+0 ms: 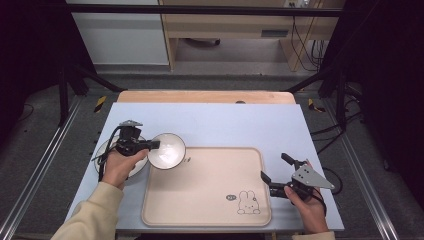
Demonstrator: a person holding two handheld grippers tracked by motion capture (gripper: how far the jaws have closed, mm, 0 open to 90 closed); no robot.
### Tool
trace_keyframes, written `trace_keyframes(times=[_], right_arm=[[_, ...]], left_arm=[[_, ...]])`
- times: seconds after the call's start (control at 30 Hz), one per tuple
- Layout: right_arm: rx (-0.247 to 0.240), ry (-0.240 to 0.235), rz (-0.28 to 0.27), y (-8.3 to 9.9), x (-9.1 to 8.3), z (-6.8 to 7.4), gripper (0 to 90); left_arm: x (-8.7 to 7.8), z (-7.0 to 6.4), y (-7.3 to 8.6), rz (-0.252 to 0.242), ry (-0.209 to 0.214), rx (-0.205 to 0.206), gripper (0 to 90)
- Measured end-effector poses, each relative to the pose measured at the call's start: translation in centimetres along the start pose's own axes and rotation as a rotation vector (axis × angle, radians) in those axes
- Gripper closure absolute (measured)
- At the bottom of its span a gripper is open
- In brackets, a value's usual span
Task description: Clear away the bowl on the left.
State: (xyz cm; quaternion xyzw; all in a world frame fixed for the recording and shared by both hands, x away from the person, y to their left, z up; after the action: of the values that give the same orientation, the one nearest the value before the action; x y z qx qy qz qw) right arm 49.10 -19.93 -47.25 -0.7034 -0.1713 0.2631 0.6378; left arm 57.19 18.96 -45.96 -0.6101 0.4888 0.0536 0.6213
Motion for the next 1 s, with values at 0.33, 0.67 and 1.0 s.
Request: trace_keyframes(times=[0.33, 0.67, 1.0], right_arm=[[0.007, 0.003, 0.007, 0.2, 0.1, 0.0, 6.0], [0.008, 0.009, 0.004, 0.1, 0.0, -0.1, 6.1], [0.007, 0.006, 0.009, 0.2, 0.0, -0.1, 6.2]], left_arm=[[0.8, -1.1, -0.1, -0.001, 0.026, 0.005, 81.6], [1.2, -2.0, -0.4, -0.001, 0.044, 0.010, 81.6], [1.7, -3.2, -0.7, 0.000, 0.064, 0.019, 81.6]])
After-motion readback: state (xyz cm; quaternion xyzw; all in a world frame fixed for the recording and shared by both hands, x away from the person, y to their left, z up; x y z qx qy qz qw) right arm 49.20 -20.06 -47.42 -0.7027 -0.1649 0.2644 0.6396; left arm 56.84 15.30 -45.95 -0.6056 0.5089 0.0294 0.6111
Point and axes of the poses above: each handheld gripper's, and its own axes: x roughly forward along the jaws, y roughly out of its underside, z roughly to its left, the point moved 9 cm from there along x, roughly forward along the jaws, and after that the axes turned 2 degrees about x, right-handed, at the moved point
